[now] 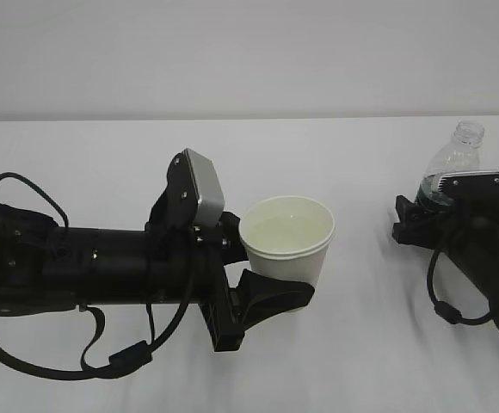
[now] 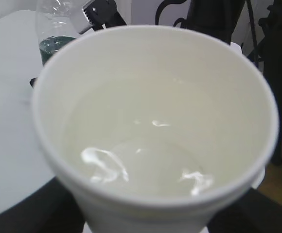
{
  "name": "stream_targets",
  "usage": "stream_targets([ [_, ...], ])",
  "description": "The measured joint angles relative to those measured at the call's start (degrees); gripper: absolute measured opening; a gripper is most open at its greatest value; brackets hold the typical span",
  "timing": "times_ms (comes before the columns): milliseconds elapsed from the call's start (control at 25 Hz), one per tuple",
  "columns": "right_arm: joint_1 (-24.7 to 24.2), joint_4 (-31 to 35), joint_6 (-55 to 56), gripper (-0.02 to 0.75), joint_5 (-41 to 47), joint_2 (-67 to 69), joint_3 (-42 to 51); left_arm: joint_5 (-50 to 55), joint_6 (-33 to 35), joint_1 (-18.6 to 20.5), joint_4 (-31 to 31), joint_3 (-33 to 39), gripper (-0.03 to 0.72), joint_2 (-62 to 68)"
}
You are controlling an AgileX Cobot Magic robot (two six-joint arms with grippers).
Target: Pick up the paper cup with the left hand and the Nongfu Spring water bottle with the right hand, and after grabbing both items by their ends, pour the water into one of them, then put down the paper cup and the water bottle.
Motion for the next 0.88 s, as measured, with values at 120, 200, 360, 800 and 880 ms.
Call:
stream_targets([
  [120,0.0,-0.04,-1.59,0.614,0.0,-1.43,0.12,0.0,0.0,0.0,0.0,0.0,0.473,0.0],
  [200,0.0,-0.04,-2.49,0.615,0.0,-2.6,0.47,0.0,0.0,0.0,0.0,0.0,0.473,0.0],
  [360,0.0,0.75,-3.43,0.615,0.0,-4.59,1.51,0.0,0.09,0.0,0.0,0.0,0.473,0.0],
  [800,0.0,1.36,-3.7,0.613,0.05,-8.41,4.74,0.19,0.09,0.0,0.0,0.0,0.473,0.0],
  [880,0.0,1.36,-3.7,0.613,0.05,-9.27,5.43,0.19,0.09,0.0,-0.02,0.0,0.473,0.0],
])
